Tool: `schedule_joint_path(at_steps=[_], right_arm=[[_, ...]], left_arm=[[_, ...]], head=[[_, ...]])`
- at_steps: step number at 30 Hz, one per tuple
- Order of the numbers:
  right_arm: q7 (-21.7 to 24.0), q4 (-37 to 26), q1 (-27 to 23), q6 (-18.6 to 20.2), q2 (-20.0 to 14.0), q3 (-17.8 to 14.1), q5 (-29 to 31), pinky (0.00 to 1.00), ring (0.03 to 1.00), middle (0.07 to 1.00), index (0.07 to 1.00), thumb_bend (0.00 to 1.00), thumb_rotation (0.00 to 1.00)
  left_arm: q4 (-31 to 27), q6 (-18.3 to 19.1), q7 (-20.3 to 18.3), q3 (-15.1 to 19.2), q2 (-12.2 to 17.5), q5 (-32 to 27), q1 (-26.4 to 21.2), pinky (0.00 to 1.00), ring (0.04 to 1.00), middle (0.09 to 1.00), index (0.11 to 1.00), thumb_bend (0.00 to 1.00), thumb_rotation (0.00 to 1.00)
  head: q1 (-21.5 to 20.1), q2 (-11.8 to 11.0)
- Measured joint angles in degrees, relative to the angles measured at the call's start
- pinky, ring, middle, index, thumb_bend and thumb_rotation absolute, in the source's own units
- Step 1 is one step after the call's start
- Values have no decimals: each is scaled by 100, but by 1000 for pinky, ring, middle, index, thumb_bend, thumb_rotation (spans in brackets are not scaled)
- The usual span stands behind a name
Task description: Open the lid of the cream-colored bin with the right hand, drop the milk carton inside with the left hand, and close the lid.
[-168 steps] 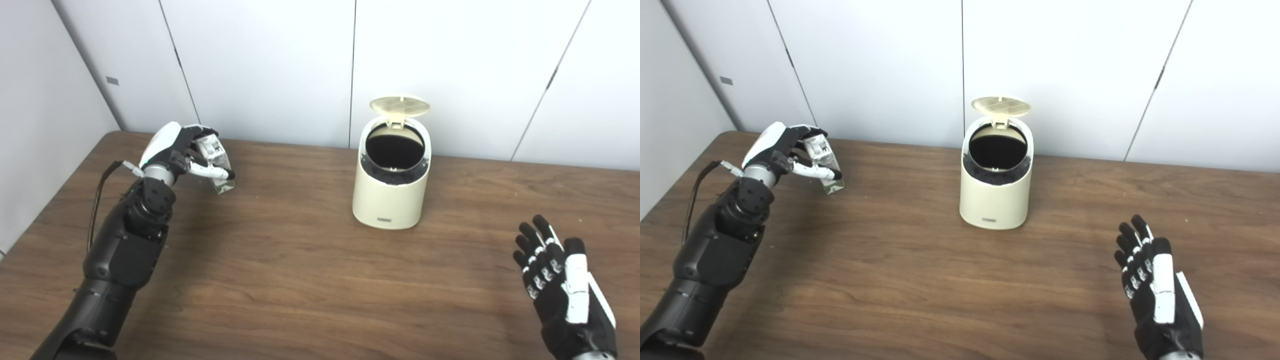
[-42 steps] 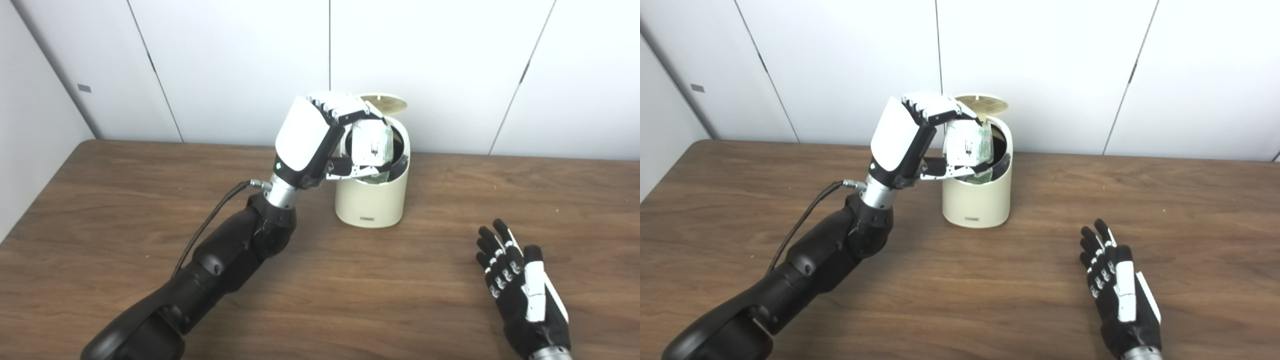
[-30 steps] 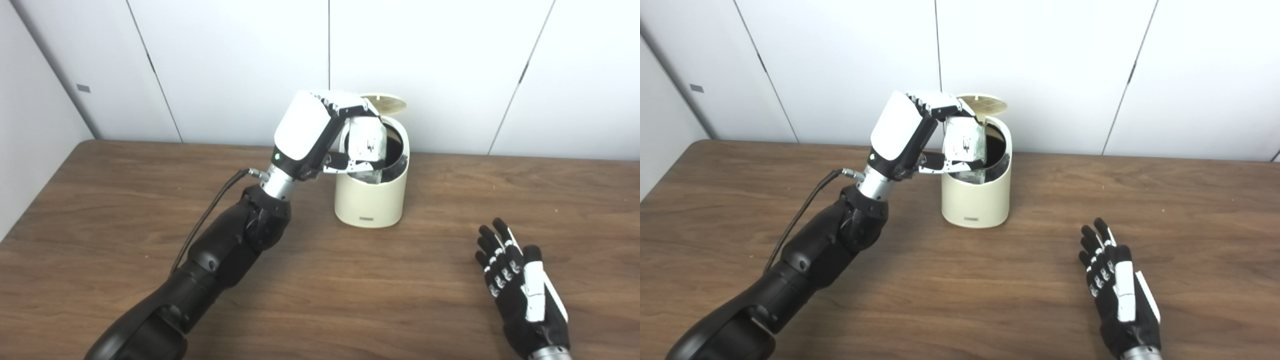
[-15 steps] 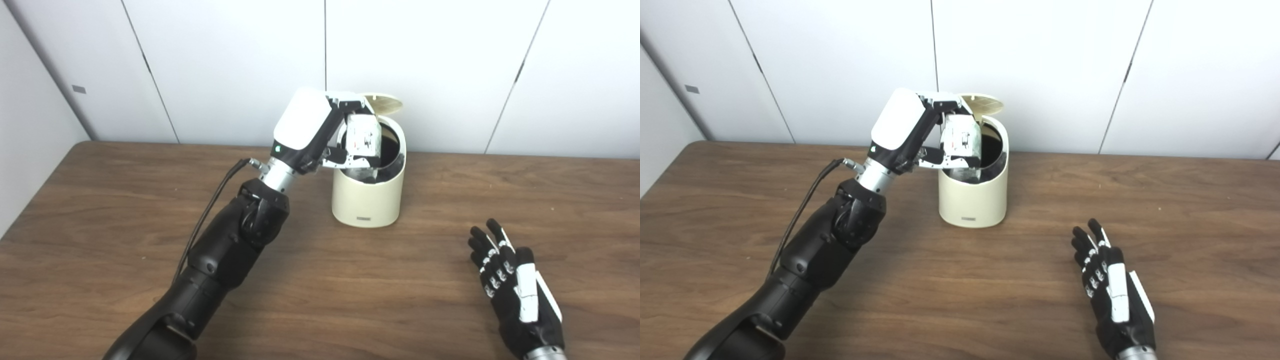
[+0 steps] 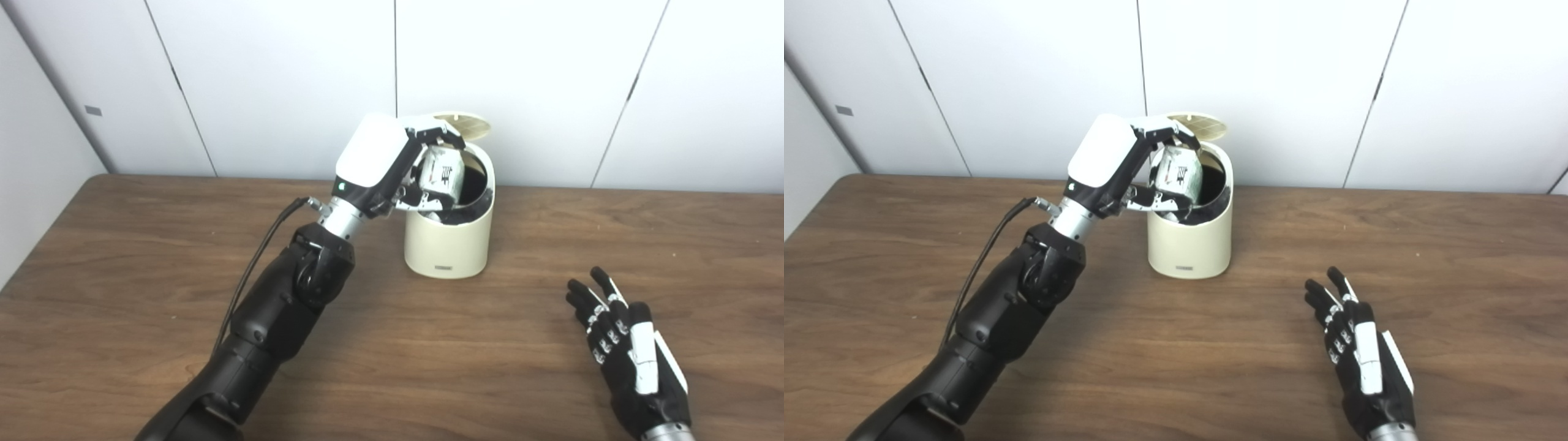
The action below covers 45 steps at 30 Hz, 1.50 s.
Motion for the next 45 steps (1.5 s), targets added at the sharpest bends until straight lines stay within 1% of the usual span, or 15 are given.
schedule_joint_path(at_steps=[7,10,13,14,15,16,17,20,24,28,32,38,41,44,45], right_arm=[[0,-8,0,-1,-47,65,-108,1000,893,864,929,721,952],[0,-9,0,0,-47,76,-108,985,871,836,896,717,969],[-4,-23,0,4,-41,81,-108,979,858,822,885,715,969],[-6,-28,0,4,-37,83,-108,978,856,820,885,717,969],[-6,-28,-1,3,-29,84,-108,978,856,822,887,718,971],[-8,-28,0,3,-23,84,-108,974,855,822,888,718,972],[-8,-28,-1,3,-22,84,-108,973,855,822,888,718,972],[-11,-28,-5,3,-22,79,-107,982,865,831,904,704,974],[-12,-28,-4,3,-16,71,-106,971,869,840,913,703,978],[-13,-28,-11,4,-17,51,-96,968,886,859,932,684,972],[-22,-27,-137,18,-20,0,-83,987,902,878,934,654,976],[-84,105,-680,-11,-64,-62,-338,948,902,888,906,678,919],[-78,256,-995,-34,-120,-73,-454,940,920,910,904,700,900],[-74,308,-1344,-33,-323,-47,-729,925,917,916,905,705,913],[-81,309,-1471,-29,-405,-38,-878,922,913,913,906,706,917]], left_arm=[[-40,-25,-118,18,0,-25,1,558,669,742,717,1000,169],[-127,-59,-171,42,1,-75,0,508,620,735,716,1000,198],[-139,-90,-199,70,1,-153,2,451,528,667,678,1000,152],[-149,-138,-192,96,0,-218,12,428,487,611,631,959,78],[-167,-232,-152,147,-2,-249,38,410,458,571,562,745,62],[-191,-352,-90,195,-5,-300,67,376,437,528,536,587,25],[-196,-462,-15,246,-19,-344,99,365,430,513,527,533,13],[-242,-638,134,260,-54,-656,186,400,453,493,475,485,1],[-747,-646,-3,445,-132,-1312,426,376,446,501,471,479,0],[-1626,-17,-491,823,-328,-1961,752,342,445,517,477,477,0],[-2165,593,-875,1138,-454,-2604,1119,318,442,537,482,473,0],[-2221,1165,-814,1699,-681,-2899,1642,351,453,516,482,477,0],[-2393,1764,-757,2070,-912,-3128,1992,349,444,518,502,477,0],[-2520,2338,-800,2373,-1076,-3547,2331,400,400,498,557,490,0],[-2607,2470,-859,2420,-1069,-3702,2435,434,464,488,541,500,0]], head=[[-9,0],[-35,-17],[-35,-18],[-35,-18],[-44,0],[-44,0],[-44,-9],[-44,-9],[-44,-9],[-35,-9],[-35,-9],[-141,9],[-167,18],[-202,44],[-211,44]])
